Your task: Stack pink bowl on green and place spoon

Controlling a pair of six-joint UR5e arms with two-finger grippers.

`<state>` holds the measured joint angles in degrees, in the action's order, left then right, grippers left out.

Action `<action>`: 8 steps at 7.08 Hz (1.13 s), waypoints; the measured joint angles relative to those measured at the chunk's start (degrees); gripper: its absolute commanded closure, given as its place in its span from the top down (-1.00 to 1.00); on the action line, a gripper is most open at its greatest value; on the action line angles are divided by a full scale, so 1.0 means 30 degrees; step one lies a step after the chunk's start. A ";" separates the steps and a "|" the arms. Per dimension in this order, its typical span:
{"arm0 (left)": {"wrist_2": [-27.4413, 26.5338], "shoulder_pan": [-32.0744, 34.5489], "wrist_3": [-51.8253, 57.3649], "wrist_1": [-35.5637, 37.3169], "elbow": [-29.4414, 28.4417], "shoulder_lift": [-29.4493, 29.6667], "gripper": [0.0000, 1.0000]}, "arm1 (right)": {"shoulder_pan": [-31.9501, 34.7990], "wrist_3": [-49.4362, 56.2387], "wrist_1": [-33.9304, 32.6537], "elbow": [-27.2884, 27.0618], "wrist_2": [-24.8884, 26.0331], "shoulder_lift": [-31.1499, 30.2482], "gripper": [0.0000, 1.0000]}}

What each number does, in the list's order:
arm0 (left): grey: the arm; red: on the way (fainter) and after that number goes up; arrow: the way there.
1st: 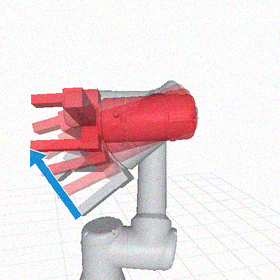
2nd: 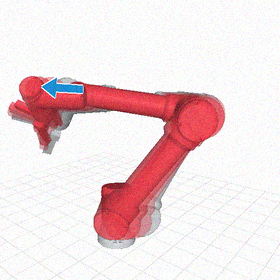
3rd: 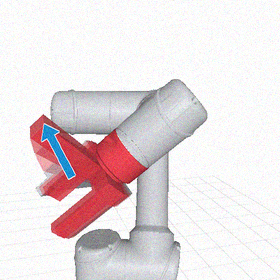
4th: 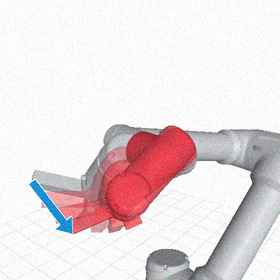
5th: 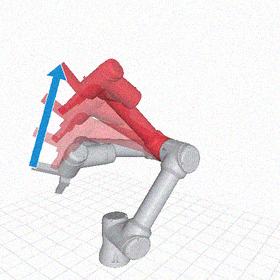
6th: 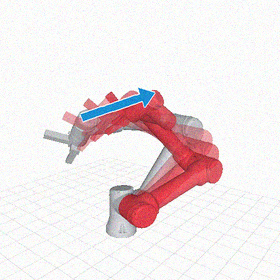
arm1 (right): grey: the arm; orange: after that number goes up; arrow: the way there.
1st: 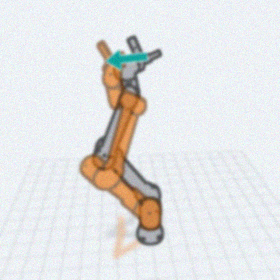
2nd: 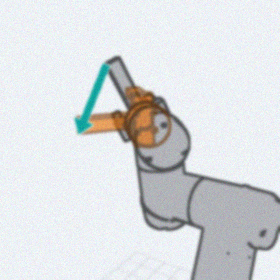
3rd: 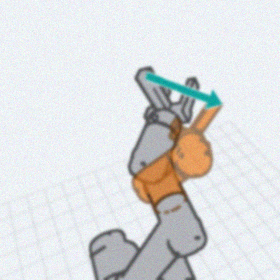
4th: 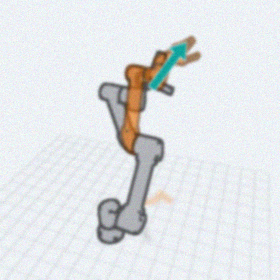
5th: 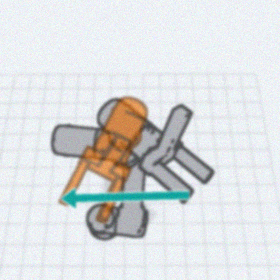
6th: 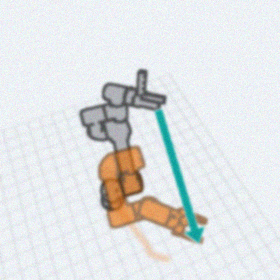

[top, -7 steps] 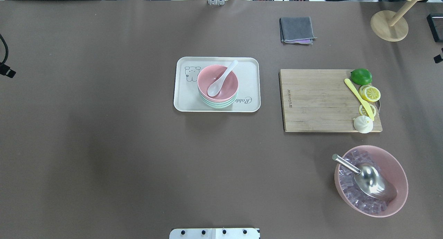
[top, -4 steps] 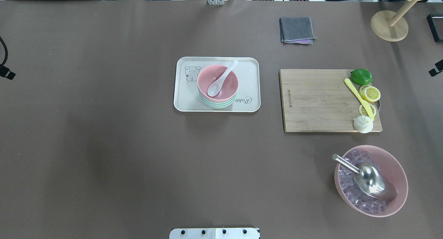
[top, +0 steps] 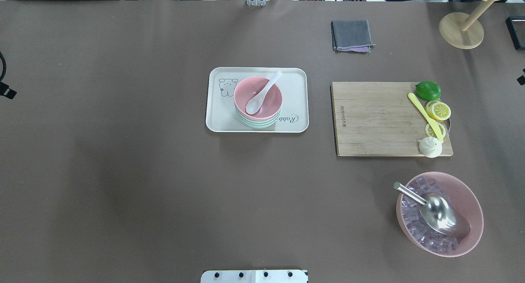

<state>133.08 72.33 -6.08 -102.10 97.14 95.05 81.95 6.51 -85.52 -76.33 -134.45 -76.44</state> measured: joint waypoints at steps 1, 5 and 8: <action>0.0040 0.0001 0.0001 0.0004 0.0052 0.0020 0.95 | 0.0216 0.0059 -0.0158 -0.0128 0.0088 -0.0021 1.00; -0.0032 0.0479 0.0129 0.0044 0.0749 0.0015 0.95 | 0.0690 0.0226 -0.0651 -0.0317 0.0184 0.0092 1.00; 0.0042 0.2015 0.0116 0.0160 -0.0503 -0.0153 0.95 | 0.0830 0.0231 -0.0681 -0.0700 0.0168 -0.0008 1.00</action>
